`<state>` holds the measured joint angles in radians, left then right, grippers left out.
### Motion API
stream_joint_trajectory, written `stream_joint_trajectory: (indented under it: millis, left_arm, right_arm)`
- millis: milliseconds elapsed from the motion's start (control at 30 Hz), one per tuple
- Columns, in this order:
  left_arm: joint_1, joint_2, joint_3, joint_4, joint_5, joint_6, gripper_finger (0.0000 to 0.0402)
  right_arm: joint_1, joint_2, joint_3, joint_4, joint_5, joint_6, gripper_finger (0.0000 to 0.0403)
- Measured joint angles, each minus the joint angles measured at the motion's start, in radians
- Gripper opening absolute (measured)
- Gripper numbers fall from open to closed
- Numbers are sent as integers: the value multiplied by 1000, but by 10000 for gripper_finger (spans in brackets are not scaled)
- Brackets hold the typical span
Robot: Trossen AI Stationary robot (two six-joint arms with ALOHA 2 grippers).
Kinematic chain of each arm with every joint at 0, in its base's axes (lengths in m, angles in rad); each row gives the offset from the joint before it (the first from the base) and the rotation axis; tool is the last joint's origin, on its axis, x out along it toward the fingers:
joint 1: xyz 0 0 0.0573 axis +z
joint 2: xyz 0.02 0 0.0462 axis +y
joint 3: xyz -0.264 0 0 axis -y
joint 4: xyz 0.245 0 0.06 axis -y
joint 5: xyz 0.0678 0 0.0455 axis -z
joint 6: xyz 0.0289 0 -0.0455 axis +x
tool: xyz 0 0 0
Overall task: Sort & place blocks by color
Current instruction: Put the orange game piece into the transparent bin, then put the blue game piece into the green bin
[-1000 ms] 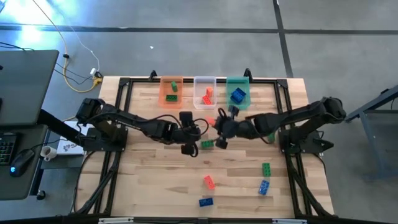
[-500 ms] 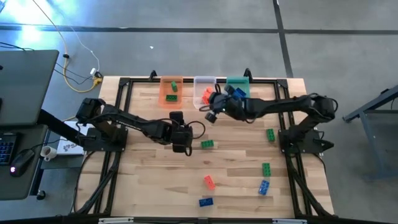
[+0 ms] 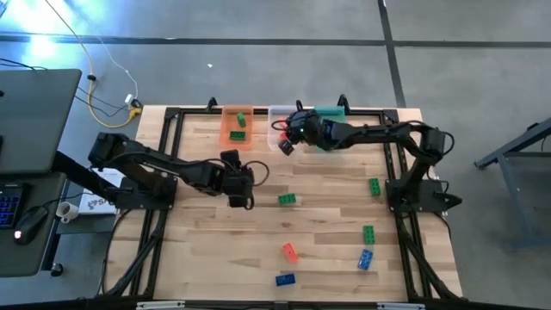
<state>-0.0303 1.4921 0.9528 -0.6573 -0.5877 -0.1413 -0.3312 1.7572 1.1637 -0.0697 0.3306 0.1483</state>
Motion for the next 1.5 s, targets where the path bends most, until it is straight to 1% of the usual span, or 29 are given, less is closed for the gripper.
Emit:
stream_joint_trajectory:
  millis: [267, 400, 533, 733, 833, 933, 1100, 1200, 1367, 1500]
  left_arm:
    - [37, -148, -102, -6, 0, -41, 200]
    - [50, -203, -137, -8, 0, -62, 200]
    - [50, -238, -158, 0, 0, -66, 200]
    - [50, -240, -156, 22, 0, -66, 200]
    - [50, -240, -156, 34, 0, -66, 200]
    - [50, -240, -156, 34, 1, -66, 200]
    - [50, -240, -156, 34, 41, -66, 200]
    - [50, -240, -156, 34, 53, -66, 200]
    - [50, -240, -156, 34, 53, -65, 200]
    - [50, -240, -156, 34, 53, -65, 200]
  right_arm:
    - [-37, 86, 0, 101, -104, 33, 69]
    - [-55, 106, 0, 141, -157, 65, 83]
    - [-77, 111, 0, 139, -167, 83, 87]
    - [-88, 113, 0, 150, -190, 68, 93]
    - [-87, 113, 0, 152, -190, 35, 108]
    - [-87, 113, 0, 152, -189, 32, 132]
    - [-85, 112, 0, 146, -189, 27, 173]
    - [-80, 87, 0, 103, -189, 27, 189]
    - [-66, -6, 0, -26, -202, 17, 194]
    - [-36, -110, 0, -116, -262, 19, 194]
